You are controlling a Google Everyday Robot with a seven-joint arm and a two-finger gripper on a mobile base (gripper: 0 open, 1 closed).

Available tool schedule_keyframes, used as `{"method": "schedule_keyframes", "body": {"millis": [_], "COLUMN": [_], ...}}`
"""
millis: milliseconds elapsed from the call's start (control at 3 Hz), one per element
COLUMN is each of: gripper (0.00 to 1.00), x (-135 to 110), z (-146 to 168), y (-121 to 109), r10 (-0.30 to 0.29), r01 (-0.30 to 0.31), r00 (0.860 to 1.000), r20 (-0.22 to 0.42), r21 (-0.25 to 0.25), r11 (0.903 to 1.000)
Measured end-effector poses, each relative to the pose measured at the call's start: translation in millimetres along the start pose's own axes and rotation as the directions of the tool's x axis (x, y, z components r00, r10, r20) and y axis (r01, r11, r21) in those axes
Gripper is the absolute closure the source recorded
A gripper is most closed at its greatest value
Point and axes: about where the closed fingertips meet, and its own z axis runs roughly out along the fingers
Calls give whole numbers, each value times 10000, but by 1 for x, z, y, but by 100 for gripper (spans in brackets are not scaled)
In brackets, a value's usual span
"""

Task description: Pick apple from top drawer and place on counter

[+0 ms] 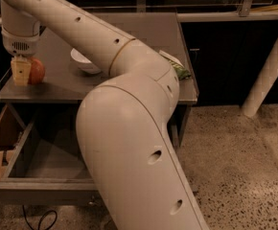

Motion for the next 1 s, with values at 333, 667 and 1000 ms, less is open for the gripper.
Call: {"method": "schedule_keyframes", "body": {"millis": [333, 667, 1000], "gripper": [100, 100, 100], "x": [1, 1, 1], "z": [11, 18, 19], "y": [-2, -2, -2], "r10": [17, 44, 47], "r01": [-16, -43, -46], "r00": [10000, 10000, 10000], "r20": [40, 44, 46], "r21": [-187, -329, -341], "r11": [9998, 9995, 9994]}}
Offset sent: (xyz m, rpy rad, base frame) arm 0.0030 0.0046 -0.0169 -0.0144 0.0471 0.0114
